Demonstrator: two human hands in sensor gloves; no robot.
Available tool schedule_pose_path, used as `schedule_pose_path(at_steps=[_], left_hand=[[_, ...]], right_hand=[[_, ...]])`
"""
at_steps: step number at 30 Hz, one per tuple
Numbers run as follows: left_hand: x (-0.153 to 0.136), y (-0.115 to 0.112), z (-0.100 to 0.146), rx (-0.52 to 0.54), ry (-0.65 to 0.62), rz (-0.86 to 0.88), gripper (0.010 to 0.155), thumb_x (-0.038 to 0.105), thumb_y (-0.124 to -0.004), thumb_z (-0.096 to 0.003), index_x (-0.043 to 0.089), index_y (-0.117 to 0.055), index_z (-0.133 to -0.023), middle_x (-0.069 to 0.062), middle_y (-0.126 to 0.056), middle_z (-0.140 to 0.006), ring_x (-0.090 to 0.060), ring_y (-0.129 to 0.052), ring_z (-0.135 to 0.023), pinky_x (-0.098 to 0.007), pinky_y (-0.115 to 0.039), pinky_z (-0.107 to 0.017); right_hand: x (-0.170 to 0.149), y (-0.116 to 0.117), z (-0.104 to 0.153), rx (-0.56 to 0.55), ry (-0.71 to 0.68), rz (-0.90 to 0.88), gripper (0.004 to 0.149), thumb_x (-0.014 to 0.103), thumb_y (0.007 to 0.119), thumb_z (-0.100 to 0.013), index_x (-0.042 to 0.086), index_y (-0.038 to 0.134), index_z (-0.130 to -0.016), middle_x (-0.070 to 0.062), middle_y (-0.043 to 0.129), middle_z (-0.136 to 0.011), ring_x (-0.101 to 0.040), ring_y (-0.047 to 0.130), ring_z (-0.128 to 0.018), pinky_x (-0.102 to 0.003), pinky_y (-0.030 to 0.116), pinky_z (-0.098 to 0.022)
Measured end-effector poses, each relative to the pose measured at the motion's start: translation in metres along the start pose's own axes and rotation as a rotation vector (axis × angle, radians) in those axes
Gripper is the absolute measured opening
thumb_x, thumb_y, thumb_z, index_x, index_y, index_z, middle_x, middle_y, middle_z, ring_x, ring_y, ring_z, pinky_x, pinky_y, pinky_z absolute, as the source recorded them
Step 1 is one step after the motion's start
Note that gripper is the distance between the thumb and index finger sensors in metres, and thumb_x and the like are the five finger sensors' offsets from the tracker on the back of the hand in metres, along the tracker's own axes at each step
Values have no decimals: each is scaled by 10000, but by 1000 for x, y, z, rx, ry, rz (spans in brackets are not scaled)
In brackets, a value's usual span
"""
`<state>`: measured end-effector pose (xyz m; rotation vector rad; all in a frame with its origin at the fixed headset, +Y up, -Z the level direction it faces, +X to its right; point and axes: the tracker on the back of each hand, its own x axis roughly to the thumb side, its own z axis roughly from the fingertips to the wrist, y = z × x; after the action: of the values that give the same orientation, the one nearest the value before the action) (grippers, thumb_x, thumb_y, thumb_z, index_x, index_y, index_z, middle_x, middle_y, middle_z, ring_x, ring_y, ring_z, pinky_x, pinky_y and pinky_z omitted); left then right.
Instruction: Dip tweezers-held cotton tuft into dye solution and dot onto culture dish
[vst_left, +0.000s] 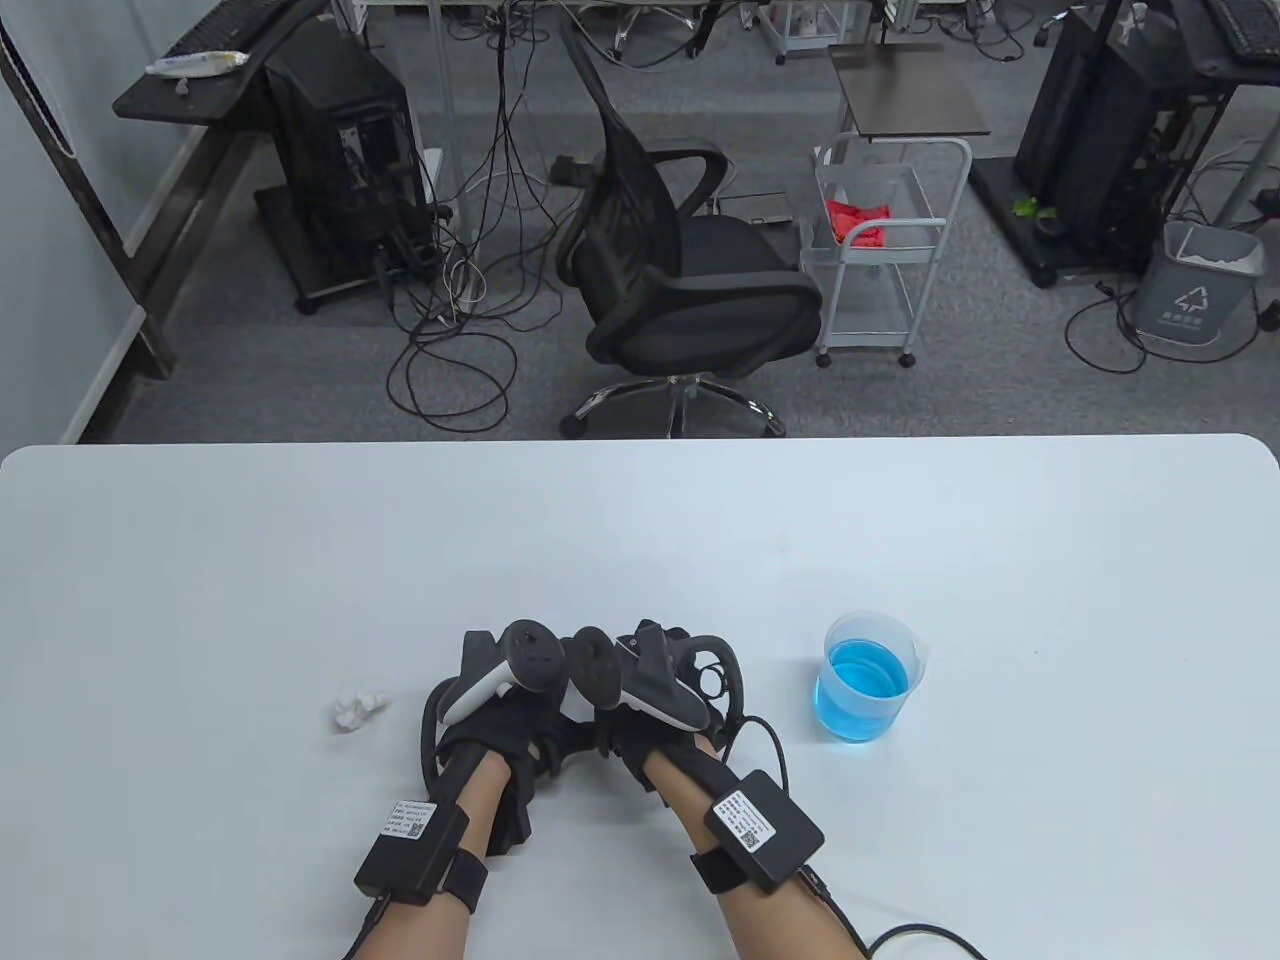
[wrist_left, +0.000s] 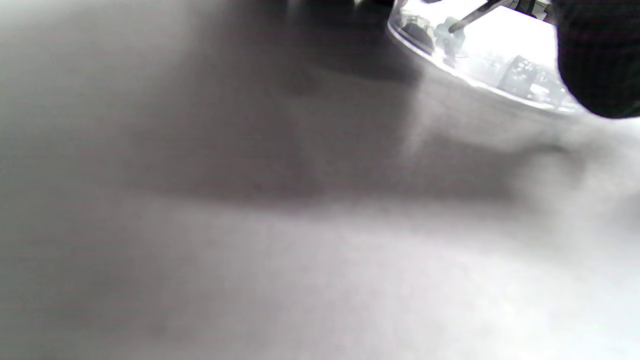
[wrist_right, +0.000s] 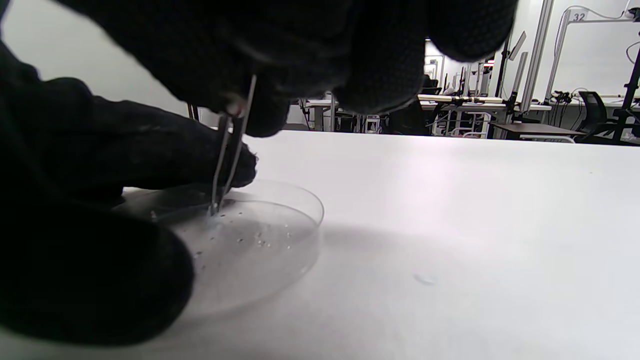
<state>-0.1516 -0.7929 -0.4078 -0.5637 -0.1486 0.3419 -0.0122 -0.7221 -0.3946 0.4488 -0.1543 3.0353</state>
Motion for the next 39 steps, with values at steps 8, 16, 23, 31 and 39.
schedule_pose_path(at_steps=[8, 16, 23, 31, 39], left_hand=[[0, 0, 0, -1, 0, 0, 1061, 798, -742, -390, 365, -108, -1122, 87, -58, -1184, -252, -70, -1156, -503, -187, -813], [0, 0, 0, -1, 0, 0, 1061, 797, -743, -390, 364, -107, -1122, 86, -58, -1183, -252, -69, -1155, -503, -186, -813], [0, 0, 0, -1, 0, 0, 1058, 798, -741, -391, 365, -108, -1121, 88, -56, -1183, -251, -69, -1155, -503, -185, -813], [0, 0, 0, -1, -1, 1, 1058, 797, -741, -392, 364, -109, -1121, 89, -56, -1183, -251, -68, -1155, -503, -185, -812], [0, 0, 0, -1, -1, 2, 1058, 796, -742, -393, 363, -109, -1121, 87, -58, -1183, -252, -69, -1155, -502, -185, -813]], right_hand=[[-3, 3, -1, -1, 26, 9, 311, 305, 907, -409, 177, 980, -684, 37, 960, -446, -198, 943, -618, -564, 685, -575], [-6, 1, -1, -18, 45, 3, 309, 300, 910, -408, 174, 983, -681, 34, 960, -445, -201, 943, -616, -565, 683, -575], [-11, 1, -1, -20, 59, -8, 309, 299, 910, -408, 173, 984, -680, 33, 960, -444, -202, 943, -615, -566, 683, -574], [-14, -2, -1, -31, 73, -16, 308, 297, 911, -407, 172, 984, -679, 32, 959, -445, -202, 942, -617, -567, 682, -575], [-15, 0, 0, -32, 68, -24, 311, 294, 907, -409, 173, 979, -685, 30, 957, -451, -205, 938, -623, -568, 678, -579]])
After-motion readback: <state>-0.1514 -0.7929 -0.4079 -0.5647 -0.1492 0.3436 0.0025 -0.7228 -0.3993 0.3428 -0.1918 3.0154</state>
